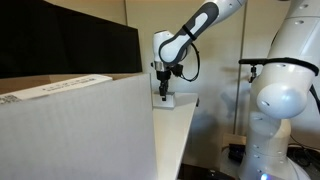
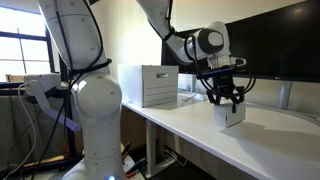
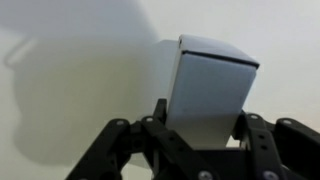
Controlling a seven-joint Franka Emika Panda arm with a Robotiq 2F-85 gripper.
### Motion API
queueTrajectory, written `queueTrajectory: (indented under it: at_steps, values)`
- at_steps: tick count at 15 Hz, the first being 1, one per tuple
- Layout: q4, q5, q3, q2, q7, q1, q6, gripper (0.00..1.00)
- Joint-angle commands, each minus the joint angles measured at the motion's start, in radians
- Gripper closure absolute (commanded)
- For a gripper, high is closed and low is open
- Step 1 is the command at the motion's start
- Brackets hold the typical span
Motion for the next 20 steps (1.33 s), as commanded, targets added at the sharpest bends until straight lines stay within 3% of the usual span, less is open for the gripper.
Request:
queueTrajectory:
  at_steps: [1, 17, 18, 19, 20]
  values:
    - [-0.003, 0.044, 0.001, 0.001, -0.025, 0.000, 0.014, 0.67]
    - [0.001, 0.040, 0.014, 0.000, 0.019, -0.013, -0.007, 0.67]
    - [0.001, 0.041, 0.014, -0.001, 0.019, -0.013, -0.010, 0.59]
    - [0.002, 0.042, 0.014, -0.001, 0.018, -0.013, -0.013, 0.17]
    - [0.002, 0.040, 0.014, -0.001, 0.019, -0.013, -0.015, 0.16]
